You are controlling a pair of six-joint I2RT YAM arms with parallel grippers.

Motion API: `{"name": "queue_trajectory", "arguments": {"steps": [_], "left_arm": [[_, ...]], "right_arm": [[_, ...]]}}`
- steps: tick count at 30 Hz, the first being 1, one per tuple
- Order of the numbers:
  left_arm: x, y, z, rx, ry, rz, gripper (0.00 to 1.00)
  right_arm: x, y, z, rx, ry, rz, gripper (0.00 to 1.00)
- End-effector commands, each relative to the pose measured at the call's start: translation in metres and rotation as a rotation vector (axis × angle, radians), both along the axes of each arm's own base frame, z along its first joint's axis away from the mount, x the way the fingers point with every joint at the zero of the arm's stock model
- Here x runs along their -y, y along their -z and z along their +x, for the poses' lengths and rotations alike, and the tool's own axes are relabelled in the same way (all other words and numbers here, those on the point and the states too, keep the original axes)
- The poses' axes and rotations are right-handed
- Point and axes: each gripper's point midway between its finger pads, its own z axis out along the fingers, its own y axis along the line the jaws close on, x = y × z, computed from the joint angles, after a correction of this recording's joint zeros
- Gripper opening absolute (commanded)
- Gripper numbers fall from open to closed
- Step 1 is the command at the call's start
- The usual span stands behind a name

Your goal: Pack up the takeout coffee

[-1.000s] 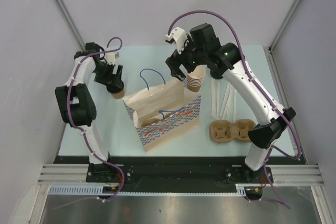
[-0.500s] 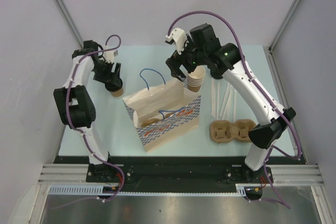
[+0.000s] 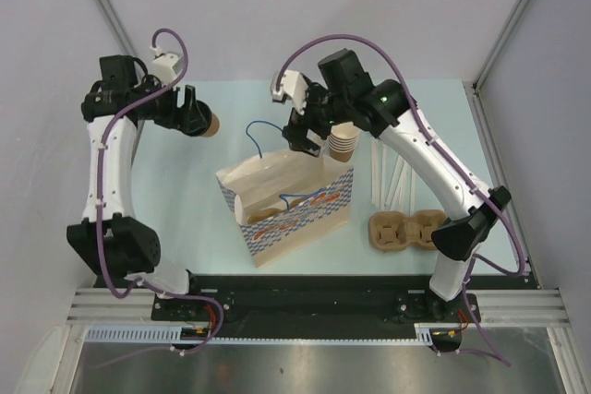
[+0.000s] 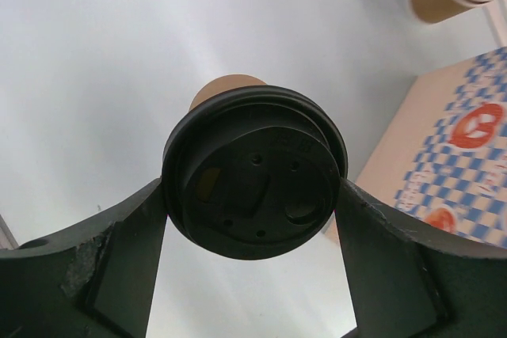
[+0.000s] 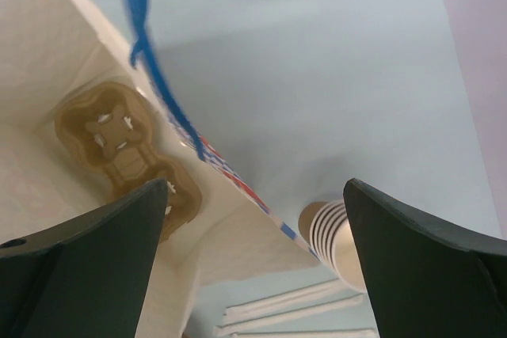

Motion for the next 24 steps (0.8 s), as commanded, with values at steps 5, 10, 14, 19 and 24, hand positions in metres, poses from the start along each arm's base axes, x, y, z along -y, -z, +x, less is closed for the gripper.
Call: {"name": "queue_trajectory", "arguments": {"steps": [5,10,14,19,24], "left_arm": [[0.022,-0.048,-0.029,0.083,0.069,-0.083,0.29],[0.030,-0.068,-0.045,0.044,0.092,-0.116,0.24],[0.043,-0.080,-0.067,0.008,0.176,-0.160,0.24],[0.047,-0.091,-0.078,0.047,0.199,-0.157,0.24],[0.051,-0.100,-0.085,0.068,0.198,-0.168,0.20]], "right_arm": [[-0.023,0.021,-0.021,-0.003,-0.219,-0.094,1.00],[-0.021,0.027,-0.025,-0.009,-0.282,-0.109,1.00],[-0.020,0.037,-0.030,-0.017,-0.332,-0.135,0.93],[-0.020,0.047,-0.021,-0.007,-0.331,-0.160,0.70],[-0.018,0.055,-0.003,-0.005,-0.304,-0.163,0.66]]}}
